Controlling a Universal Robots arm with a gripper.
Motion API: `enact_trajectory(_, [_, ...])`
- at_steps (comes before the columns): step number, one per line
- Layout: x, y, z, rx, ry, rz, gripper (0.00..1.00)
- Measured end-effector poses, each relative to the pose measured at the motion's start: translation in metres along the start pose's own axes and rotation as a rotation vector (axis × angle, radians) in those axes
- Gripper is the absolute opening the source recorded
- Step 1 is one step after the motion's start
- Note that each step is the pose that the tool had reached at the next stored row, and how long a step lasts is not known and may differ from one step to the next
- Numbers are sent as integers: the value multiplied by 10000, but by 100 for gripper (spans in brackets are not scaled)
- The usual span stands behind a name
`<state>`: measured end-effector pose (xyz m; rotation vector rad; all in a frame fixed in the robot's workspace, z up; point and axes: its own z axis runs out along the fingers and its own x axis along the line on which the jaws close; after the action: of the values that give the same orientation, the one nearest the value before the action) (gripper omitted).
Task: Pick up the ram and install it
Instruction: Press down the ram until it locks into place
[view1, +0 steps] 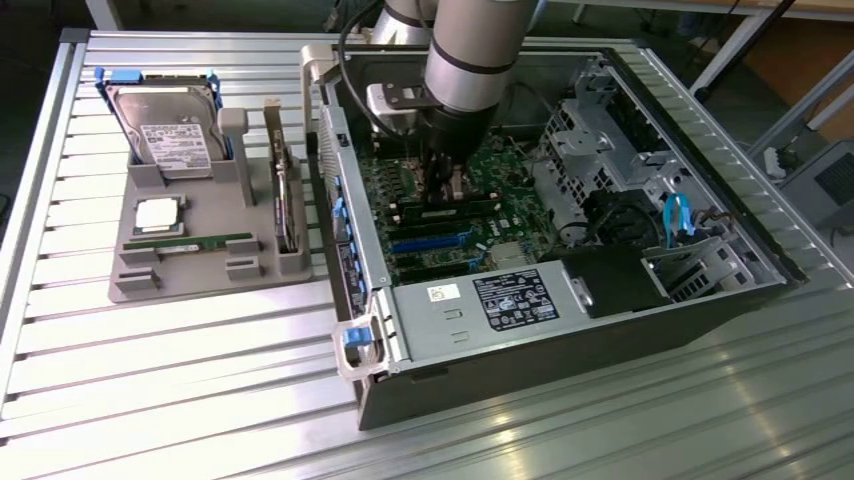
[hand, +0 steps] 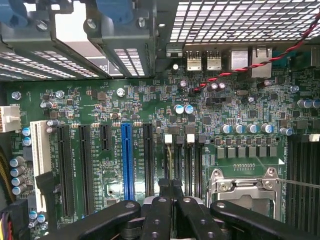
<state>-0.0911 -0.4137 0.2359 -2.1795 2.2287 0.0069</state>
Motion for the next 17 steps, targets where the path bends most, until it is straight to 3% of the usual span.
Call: enact_trajectory(17, [26,0,58,-2,-47,0,9])
